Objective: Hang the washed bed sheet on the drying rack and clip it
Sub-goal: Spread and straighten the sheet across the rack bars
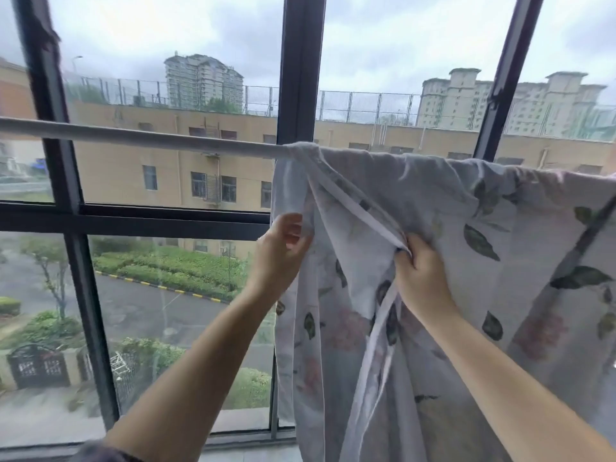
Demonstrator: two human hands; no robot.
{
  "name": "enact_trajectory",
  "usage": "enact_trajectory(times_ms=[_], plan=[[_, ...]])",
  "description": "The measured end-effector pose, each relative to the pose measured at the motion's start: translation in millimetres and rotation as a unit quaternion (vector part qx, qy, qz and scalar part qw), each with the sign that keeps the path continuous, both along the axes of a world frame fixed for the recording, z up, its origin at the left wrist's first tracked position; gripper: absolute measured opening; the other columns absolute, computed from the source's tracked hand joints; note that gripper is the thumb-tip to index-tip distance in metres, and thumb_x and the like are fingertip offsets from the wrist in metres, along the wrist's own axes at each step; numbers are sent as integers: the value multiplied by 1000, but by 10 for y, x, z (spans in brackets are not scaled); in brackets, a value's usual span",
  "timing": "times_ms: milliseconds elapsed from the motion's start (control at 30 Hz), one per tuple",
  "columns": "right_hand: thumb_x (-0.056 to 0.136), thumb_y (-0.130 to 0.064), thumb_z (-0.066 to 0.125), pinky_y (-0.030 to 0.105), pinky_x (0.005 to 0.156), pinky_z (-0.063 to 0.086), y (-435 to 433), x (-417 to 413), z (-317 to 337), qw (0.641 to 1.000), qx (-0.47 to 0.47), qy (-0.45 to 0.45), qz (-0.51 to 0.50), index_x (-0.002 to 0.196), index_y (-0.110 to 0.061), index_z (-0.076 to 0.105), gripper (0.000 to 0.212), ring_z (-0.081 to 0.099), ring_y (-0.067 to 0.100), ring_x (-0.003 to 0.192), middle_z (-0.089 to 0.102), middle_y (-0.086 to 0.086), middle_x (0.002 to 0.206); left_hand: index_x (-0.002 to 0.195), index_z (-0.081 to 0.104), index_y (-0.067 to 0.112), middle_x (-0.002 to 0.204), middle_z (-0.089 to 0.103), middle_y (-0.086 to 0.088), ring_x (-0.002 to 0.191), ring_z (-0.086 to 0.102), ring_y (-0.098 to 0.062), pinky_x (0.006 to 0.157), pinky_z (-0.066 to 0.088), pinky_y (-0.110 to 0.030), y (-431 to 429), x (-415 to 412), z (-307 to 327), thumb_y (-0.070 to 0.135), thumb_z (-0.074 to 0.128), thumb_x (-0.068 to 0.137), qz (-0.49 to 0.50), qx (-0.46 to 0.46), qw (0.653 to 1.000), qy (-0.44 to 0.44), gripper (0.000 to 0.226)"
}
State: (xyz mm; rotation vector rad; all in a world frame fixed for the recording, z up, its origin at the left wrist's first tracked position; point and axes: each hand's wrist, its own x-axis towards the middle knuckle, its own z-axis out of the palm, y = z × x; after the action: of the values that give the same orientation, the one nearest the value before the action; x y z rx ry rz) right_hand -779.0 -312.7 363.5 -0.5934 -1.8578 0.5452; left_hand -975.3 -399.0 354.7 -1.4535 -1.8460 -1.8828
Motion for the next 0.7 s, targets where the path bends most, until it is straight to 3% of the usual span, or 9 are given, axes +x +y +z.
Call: enact_trajectory(times_ms=[67,133,167,233,300,367,433,567,700], plan=[[91,1,38,16,50,34,36,-31,270,997,-62,31,30,71,-15,52,29,44,-2,50,50,-3,60,113,61,16,95,68,6,86,64,-8,74,52,-23,68,21,246,30,62,88,-4,-10,1000,-18,29],[89,-12,42,26,63,40,113,-82,576,988,-114,67,75,80,0,56,20,52,12,68,57,8,73,108,63,15,92,68,2,81,63,-12,68,52,-27,130,11,440,30,61,88,-3,-16,999,-35,26],[85,-24,45,33,66,39,130,-90,730,986,-124,65,94,86,6,54,31,50,19,72,56,11,77,103,64,14,90,69,-1,78,63,-15,65,52,-30,164,10,506,31,62,87,-14,-16,999,-48,23],[82,-42,56,35,66,42,86,-81,1023,990,-89,-24,111,93,4,58,48,53,21,73,58,11,80,89,66,14,81,69,-3,73,64,-21,63,53,-35,218,35,618,30,61,87,-31,-12,997,-73,17],[85,-42,64,28,62,47,-10,-123,1232,982,-7,-154,106,91,-8,66,35,58,8,65,65,0,74,82,66,17,76,70,-4,70,62,-22,62,51,-34,248,68,680,31,56,88,-33,-6,994,-101,19],[84,-34,61,27,54,45,-43,-253,1411,976,59,-191,82,79,-11,67,24,53,3,56,61,-3,63,84,67,18,77,70,-7,68,59,-18,61,46,-31,246,109,727,35,54,81,-62,6,988,-140,21],[83,-28,52,33,64,47,23,-435,1596,986,54,-153,48,78,-8,63,23,55,13,68,62,6,72,87,66,15,74,66,-9,65,52,-17,60,41,-31,219,141,773,38,55,76,-89,9,983,-160,28],[96,-15,43,32,74,47,365,-541,2025,985,-171,10,8,70,-10,56,30,56,23,81,58,10,81,90,60,6,71,51,-3,65,45,-15,59,36,-31,164,113,778,21,54,87,-103,16,982,-160,16],[96,-22,40,31,67,44,671,-254,2276,954,-266,132,-49,69,-14,49,30,53,20,69,51,4,68,92,57,1,77,52,-8,70,48,-18,61,40,-34,107,18,770,21,54,86,-111,15,977,-180,21]])
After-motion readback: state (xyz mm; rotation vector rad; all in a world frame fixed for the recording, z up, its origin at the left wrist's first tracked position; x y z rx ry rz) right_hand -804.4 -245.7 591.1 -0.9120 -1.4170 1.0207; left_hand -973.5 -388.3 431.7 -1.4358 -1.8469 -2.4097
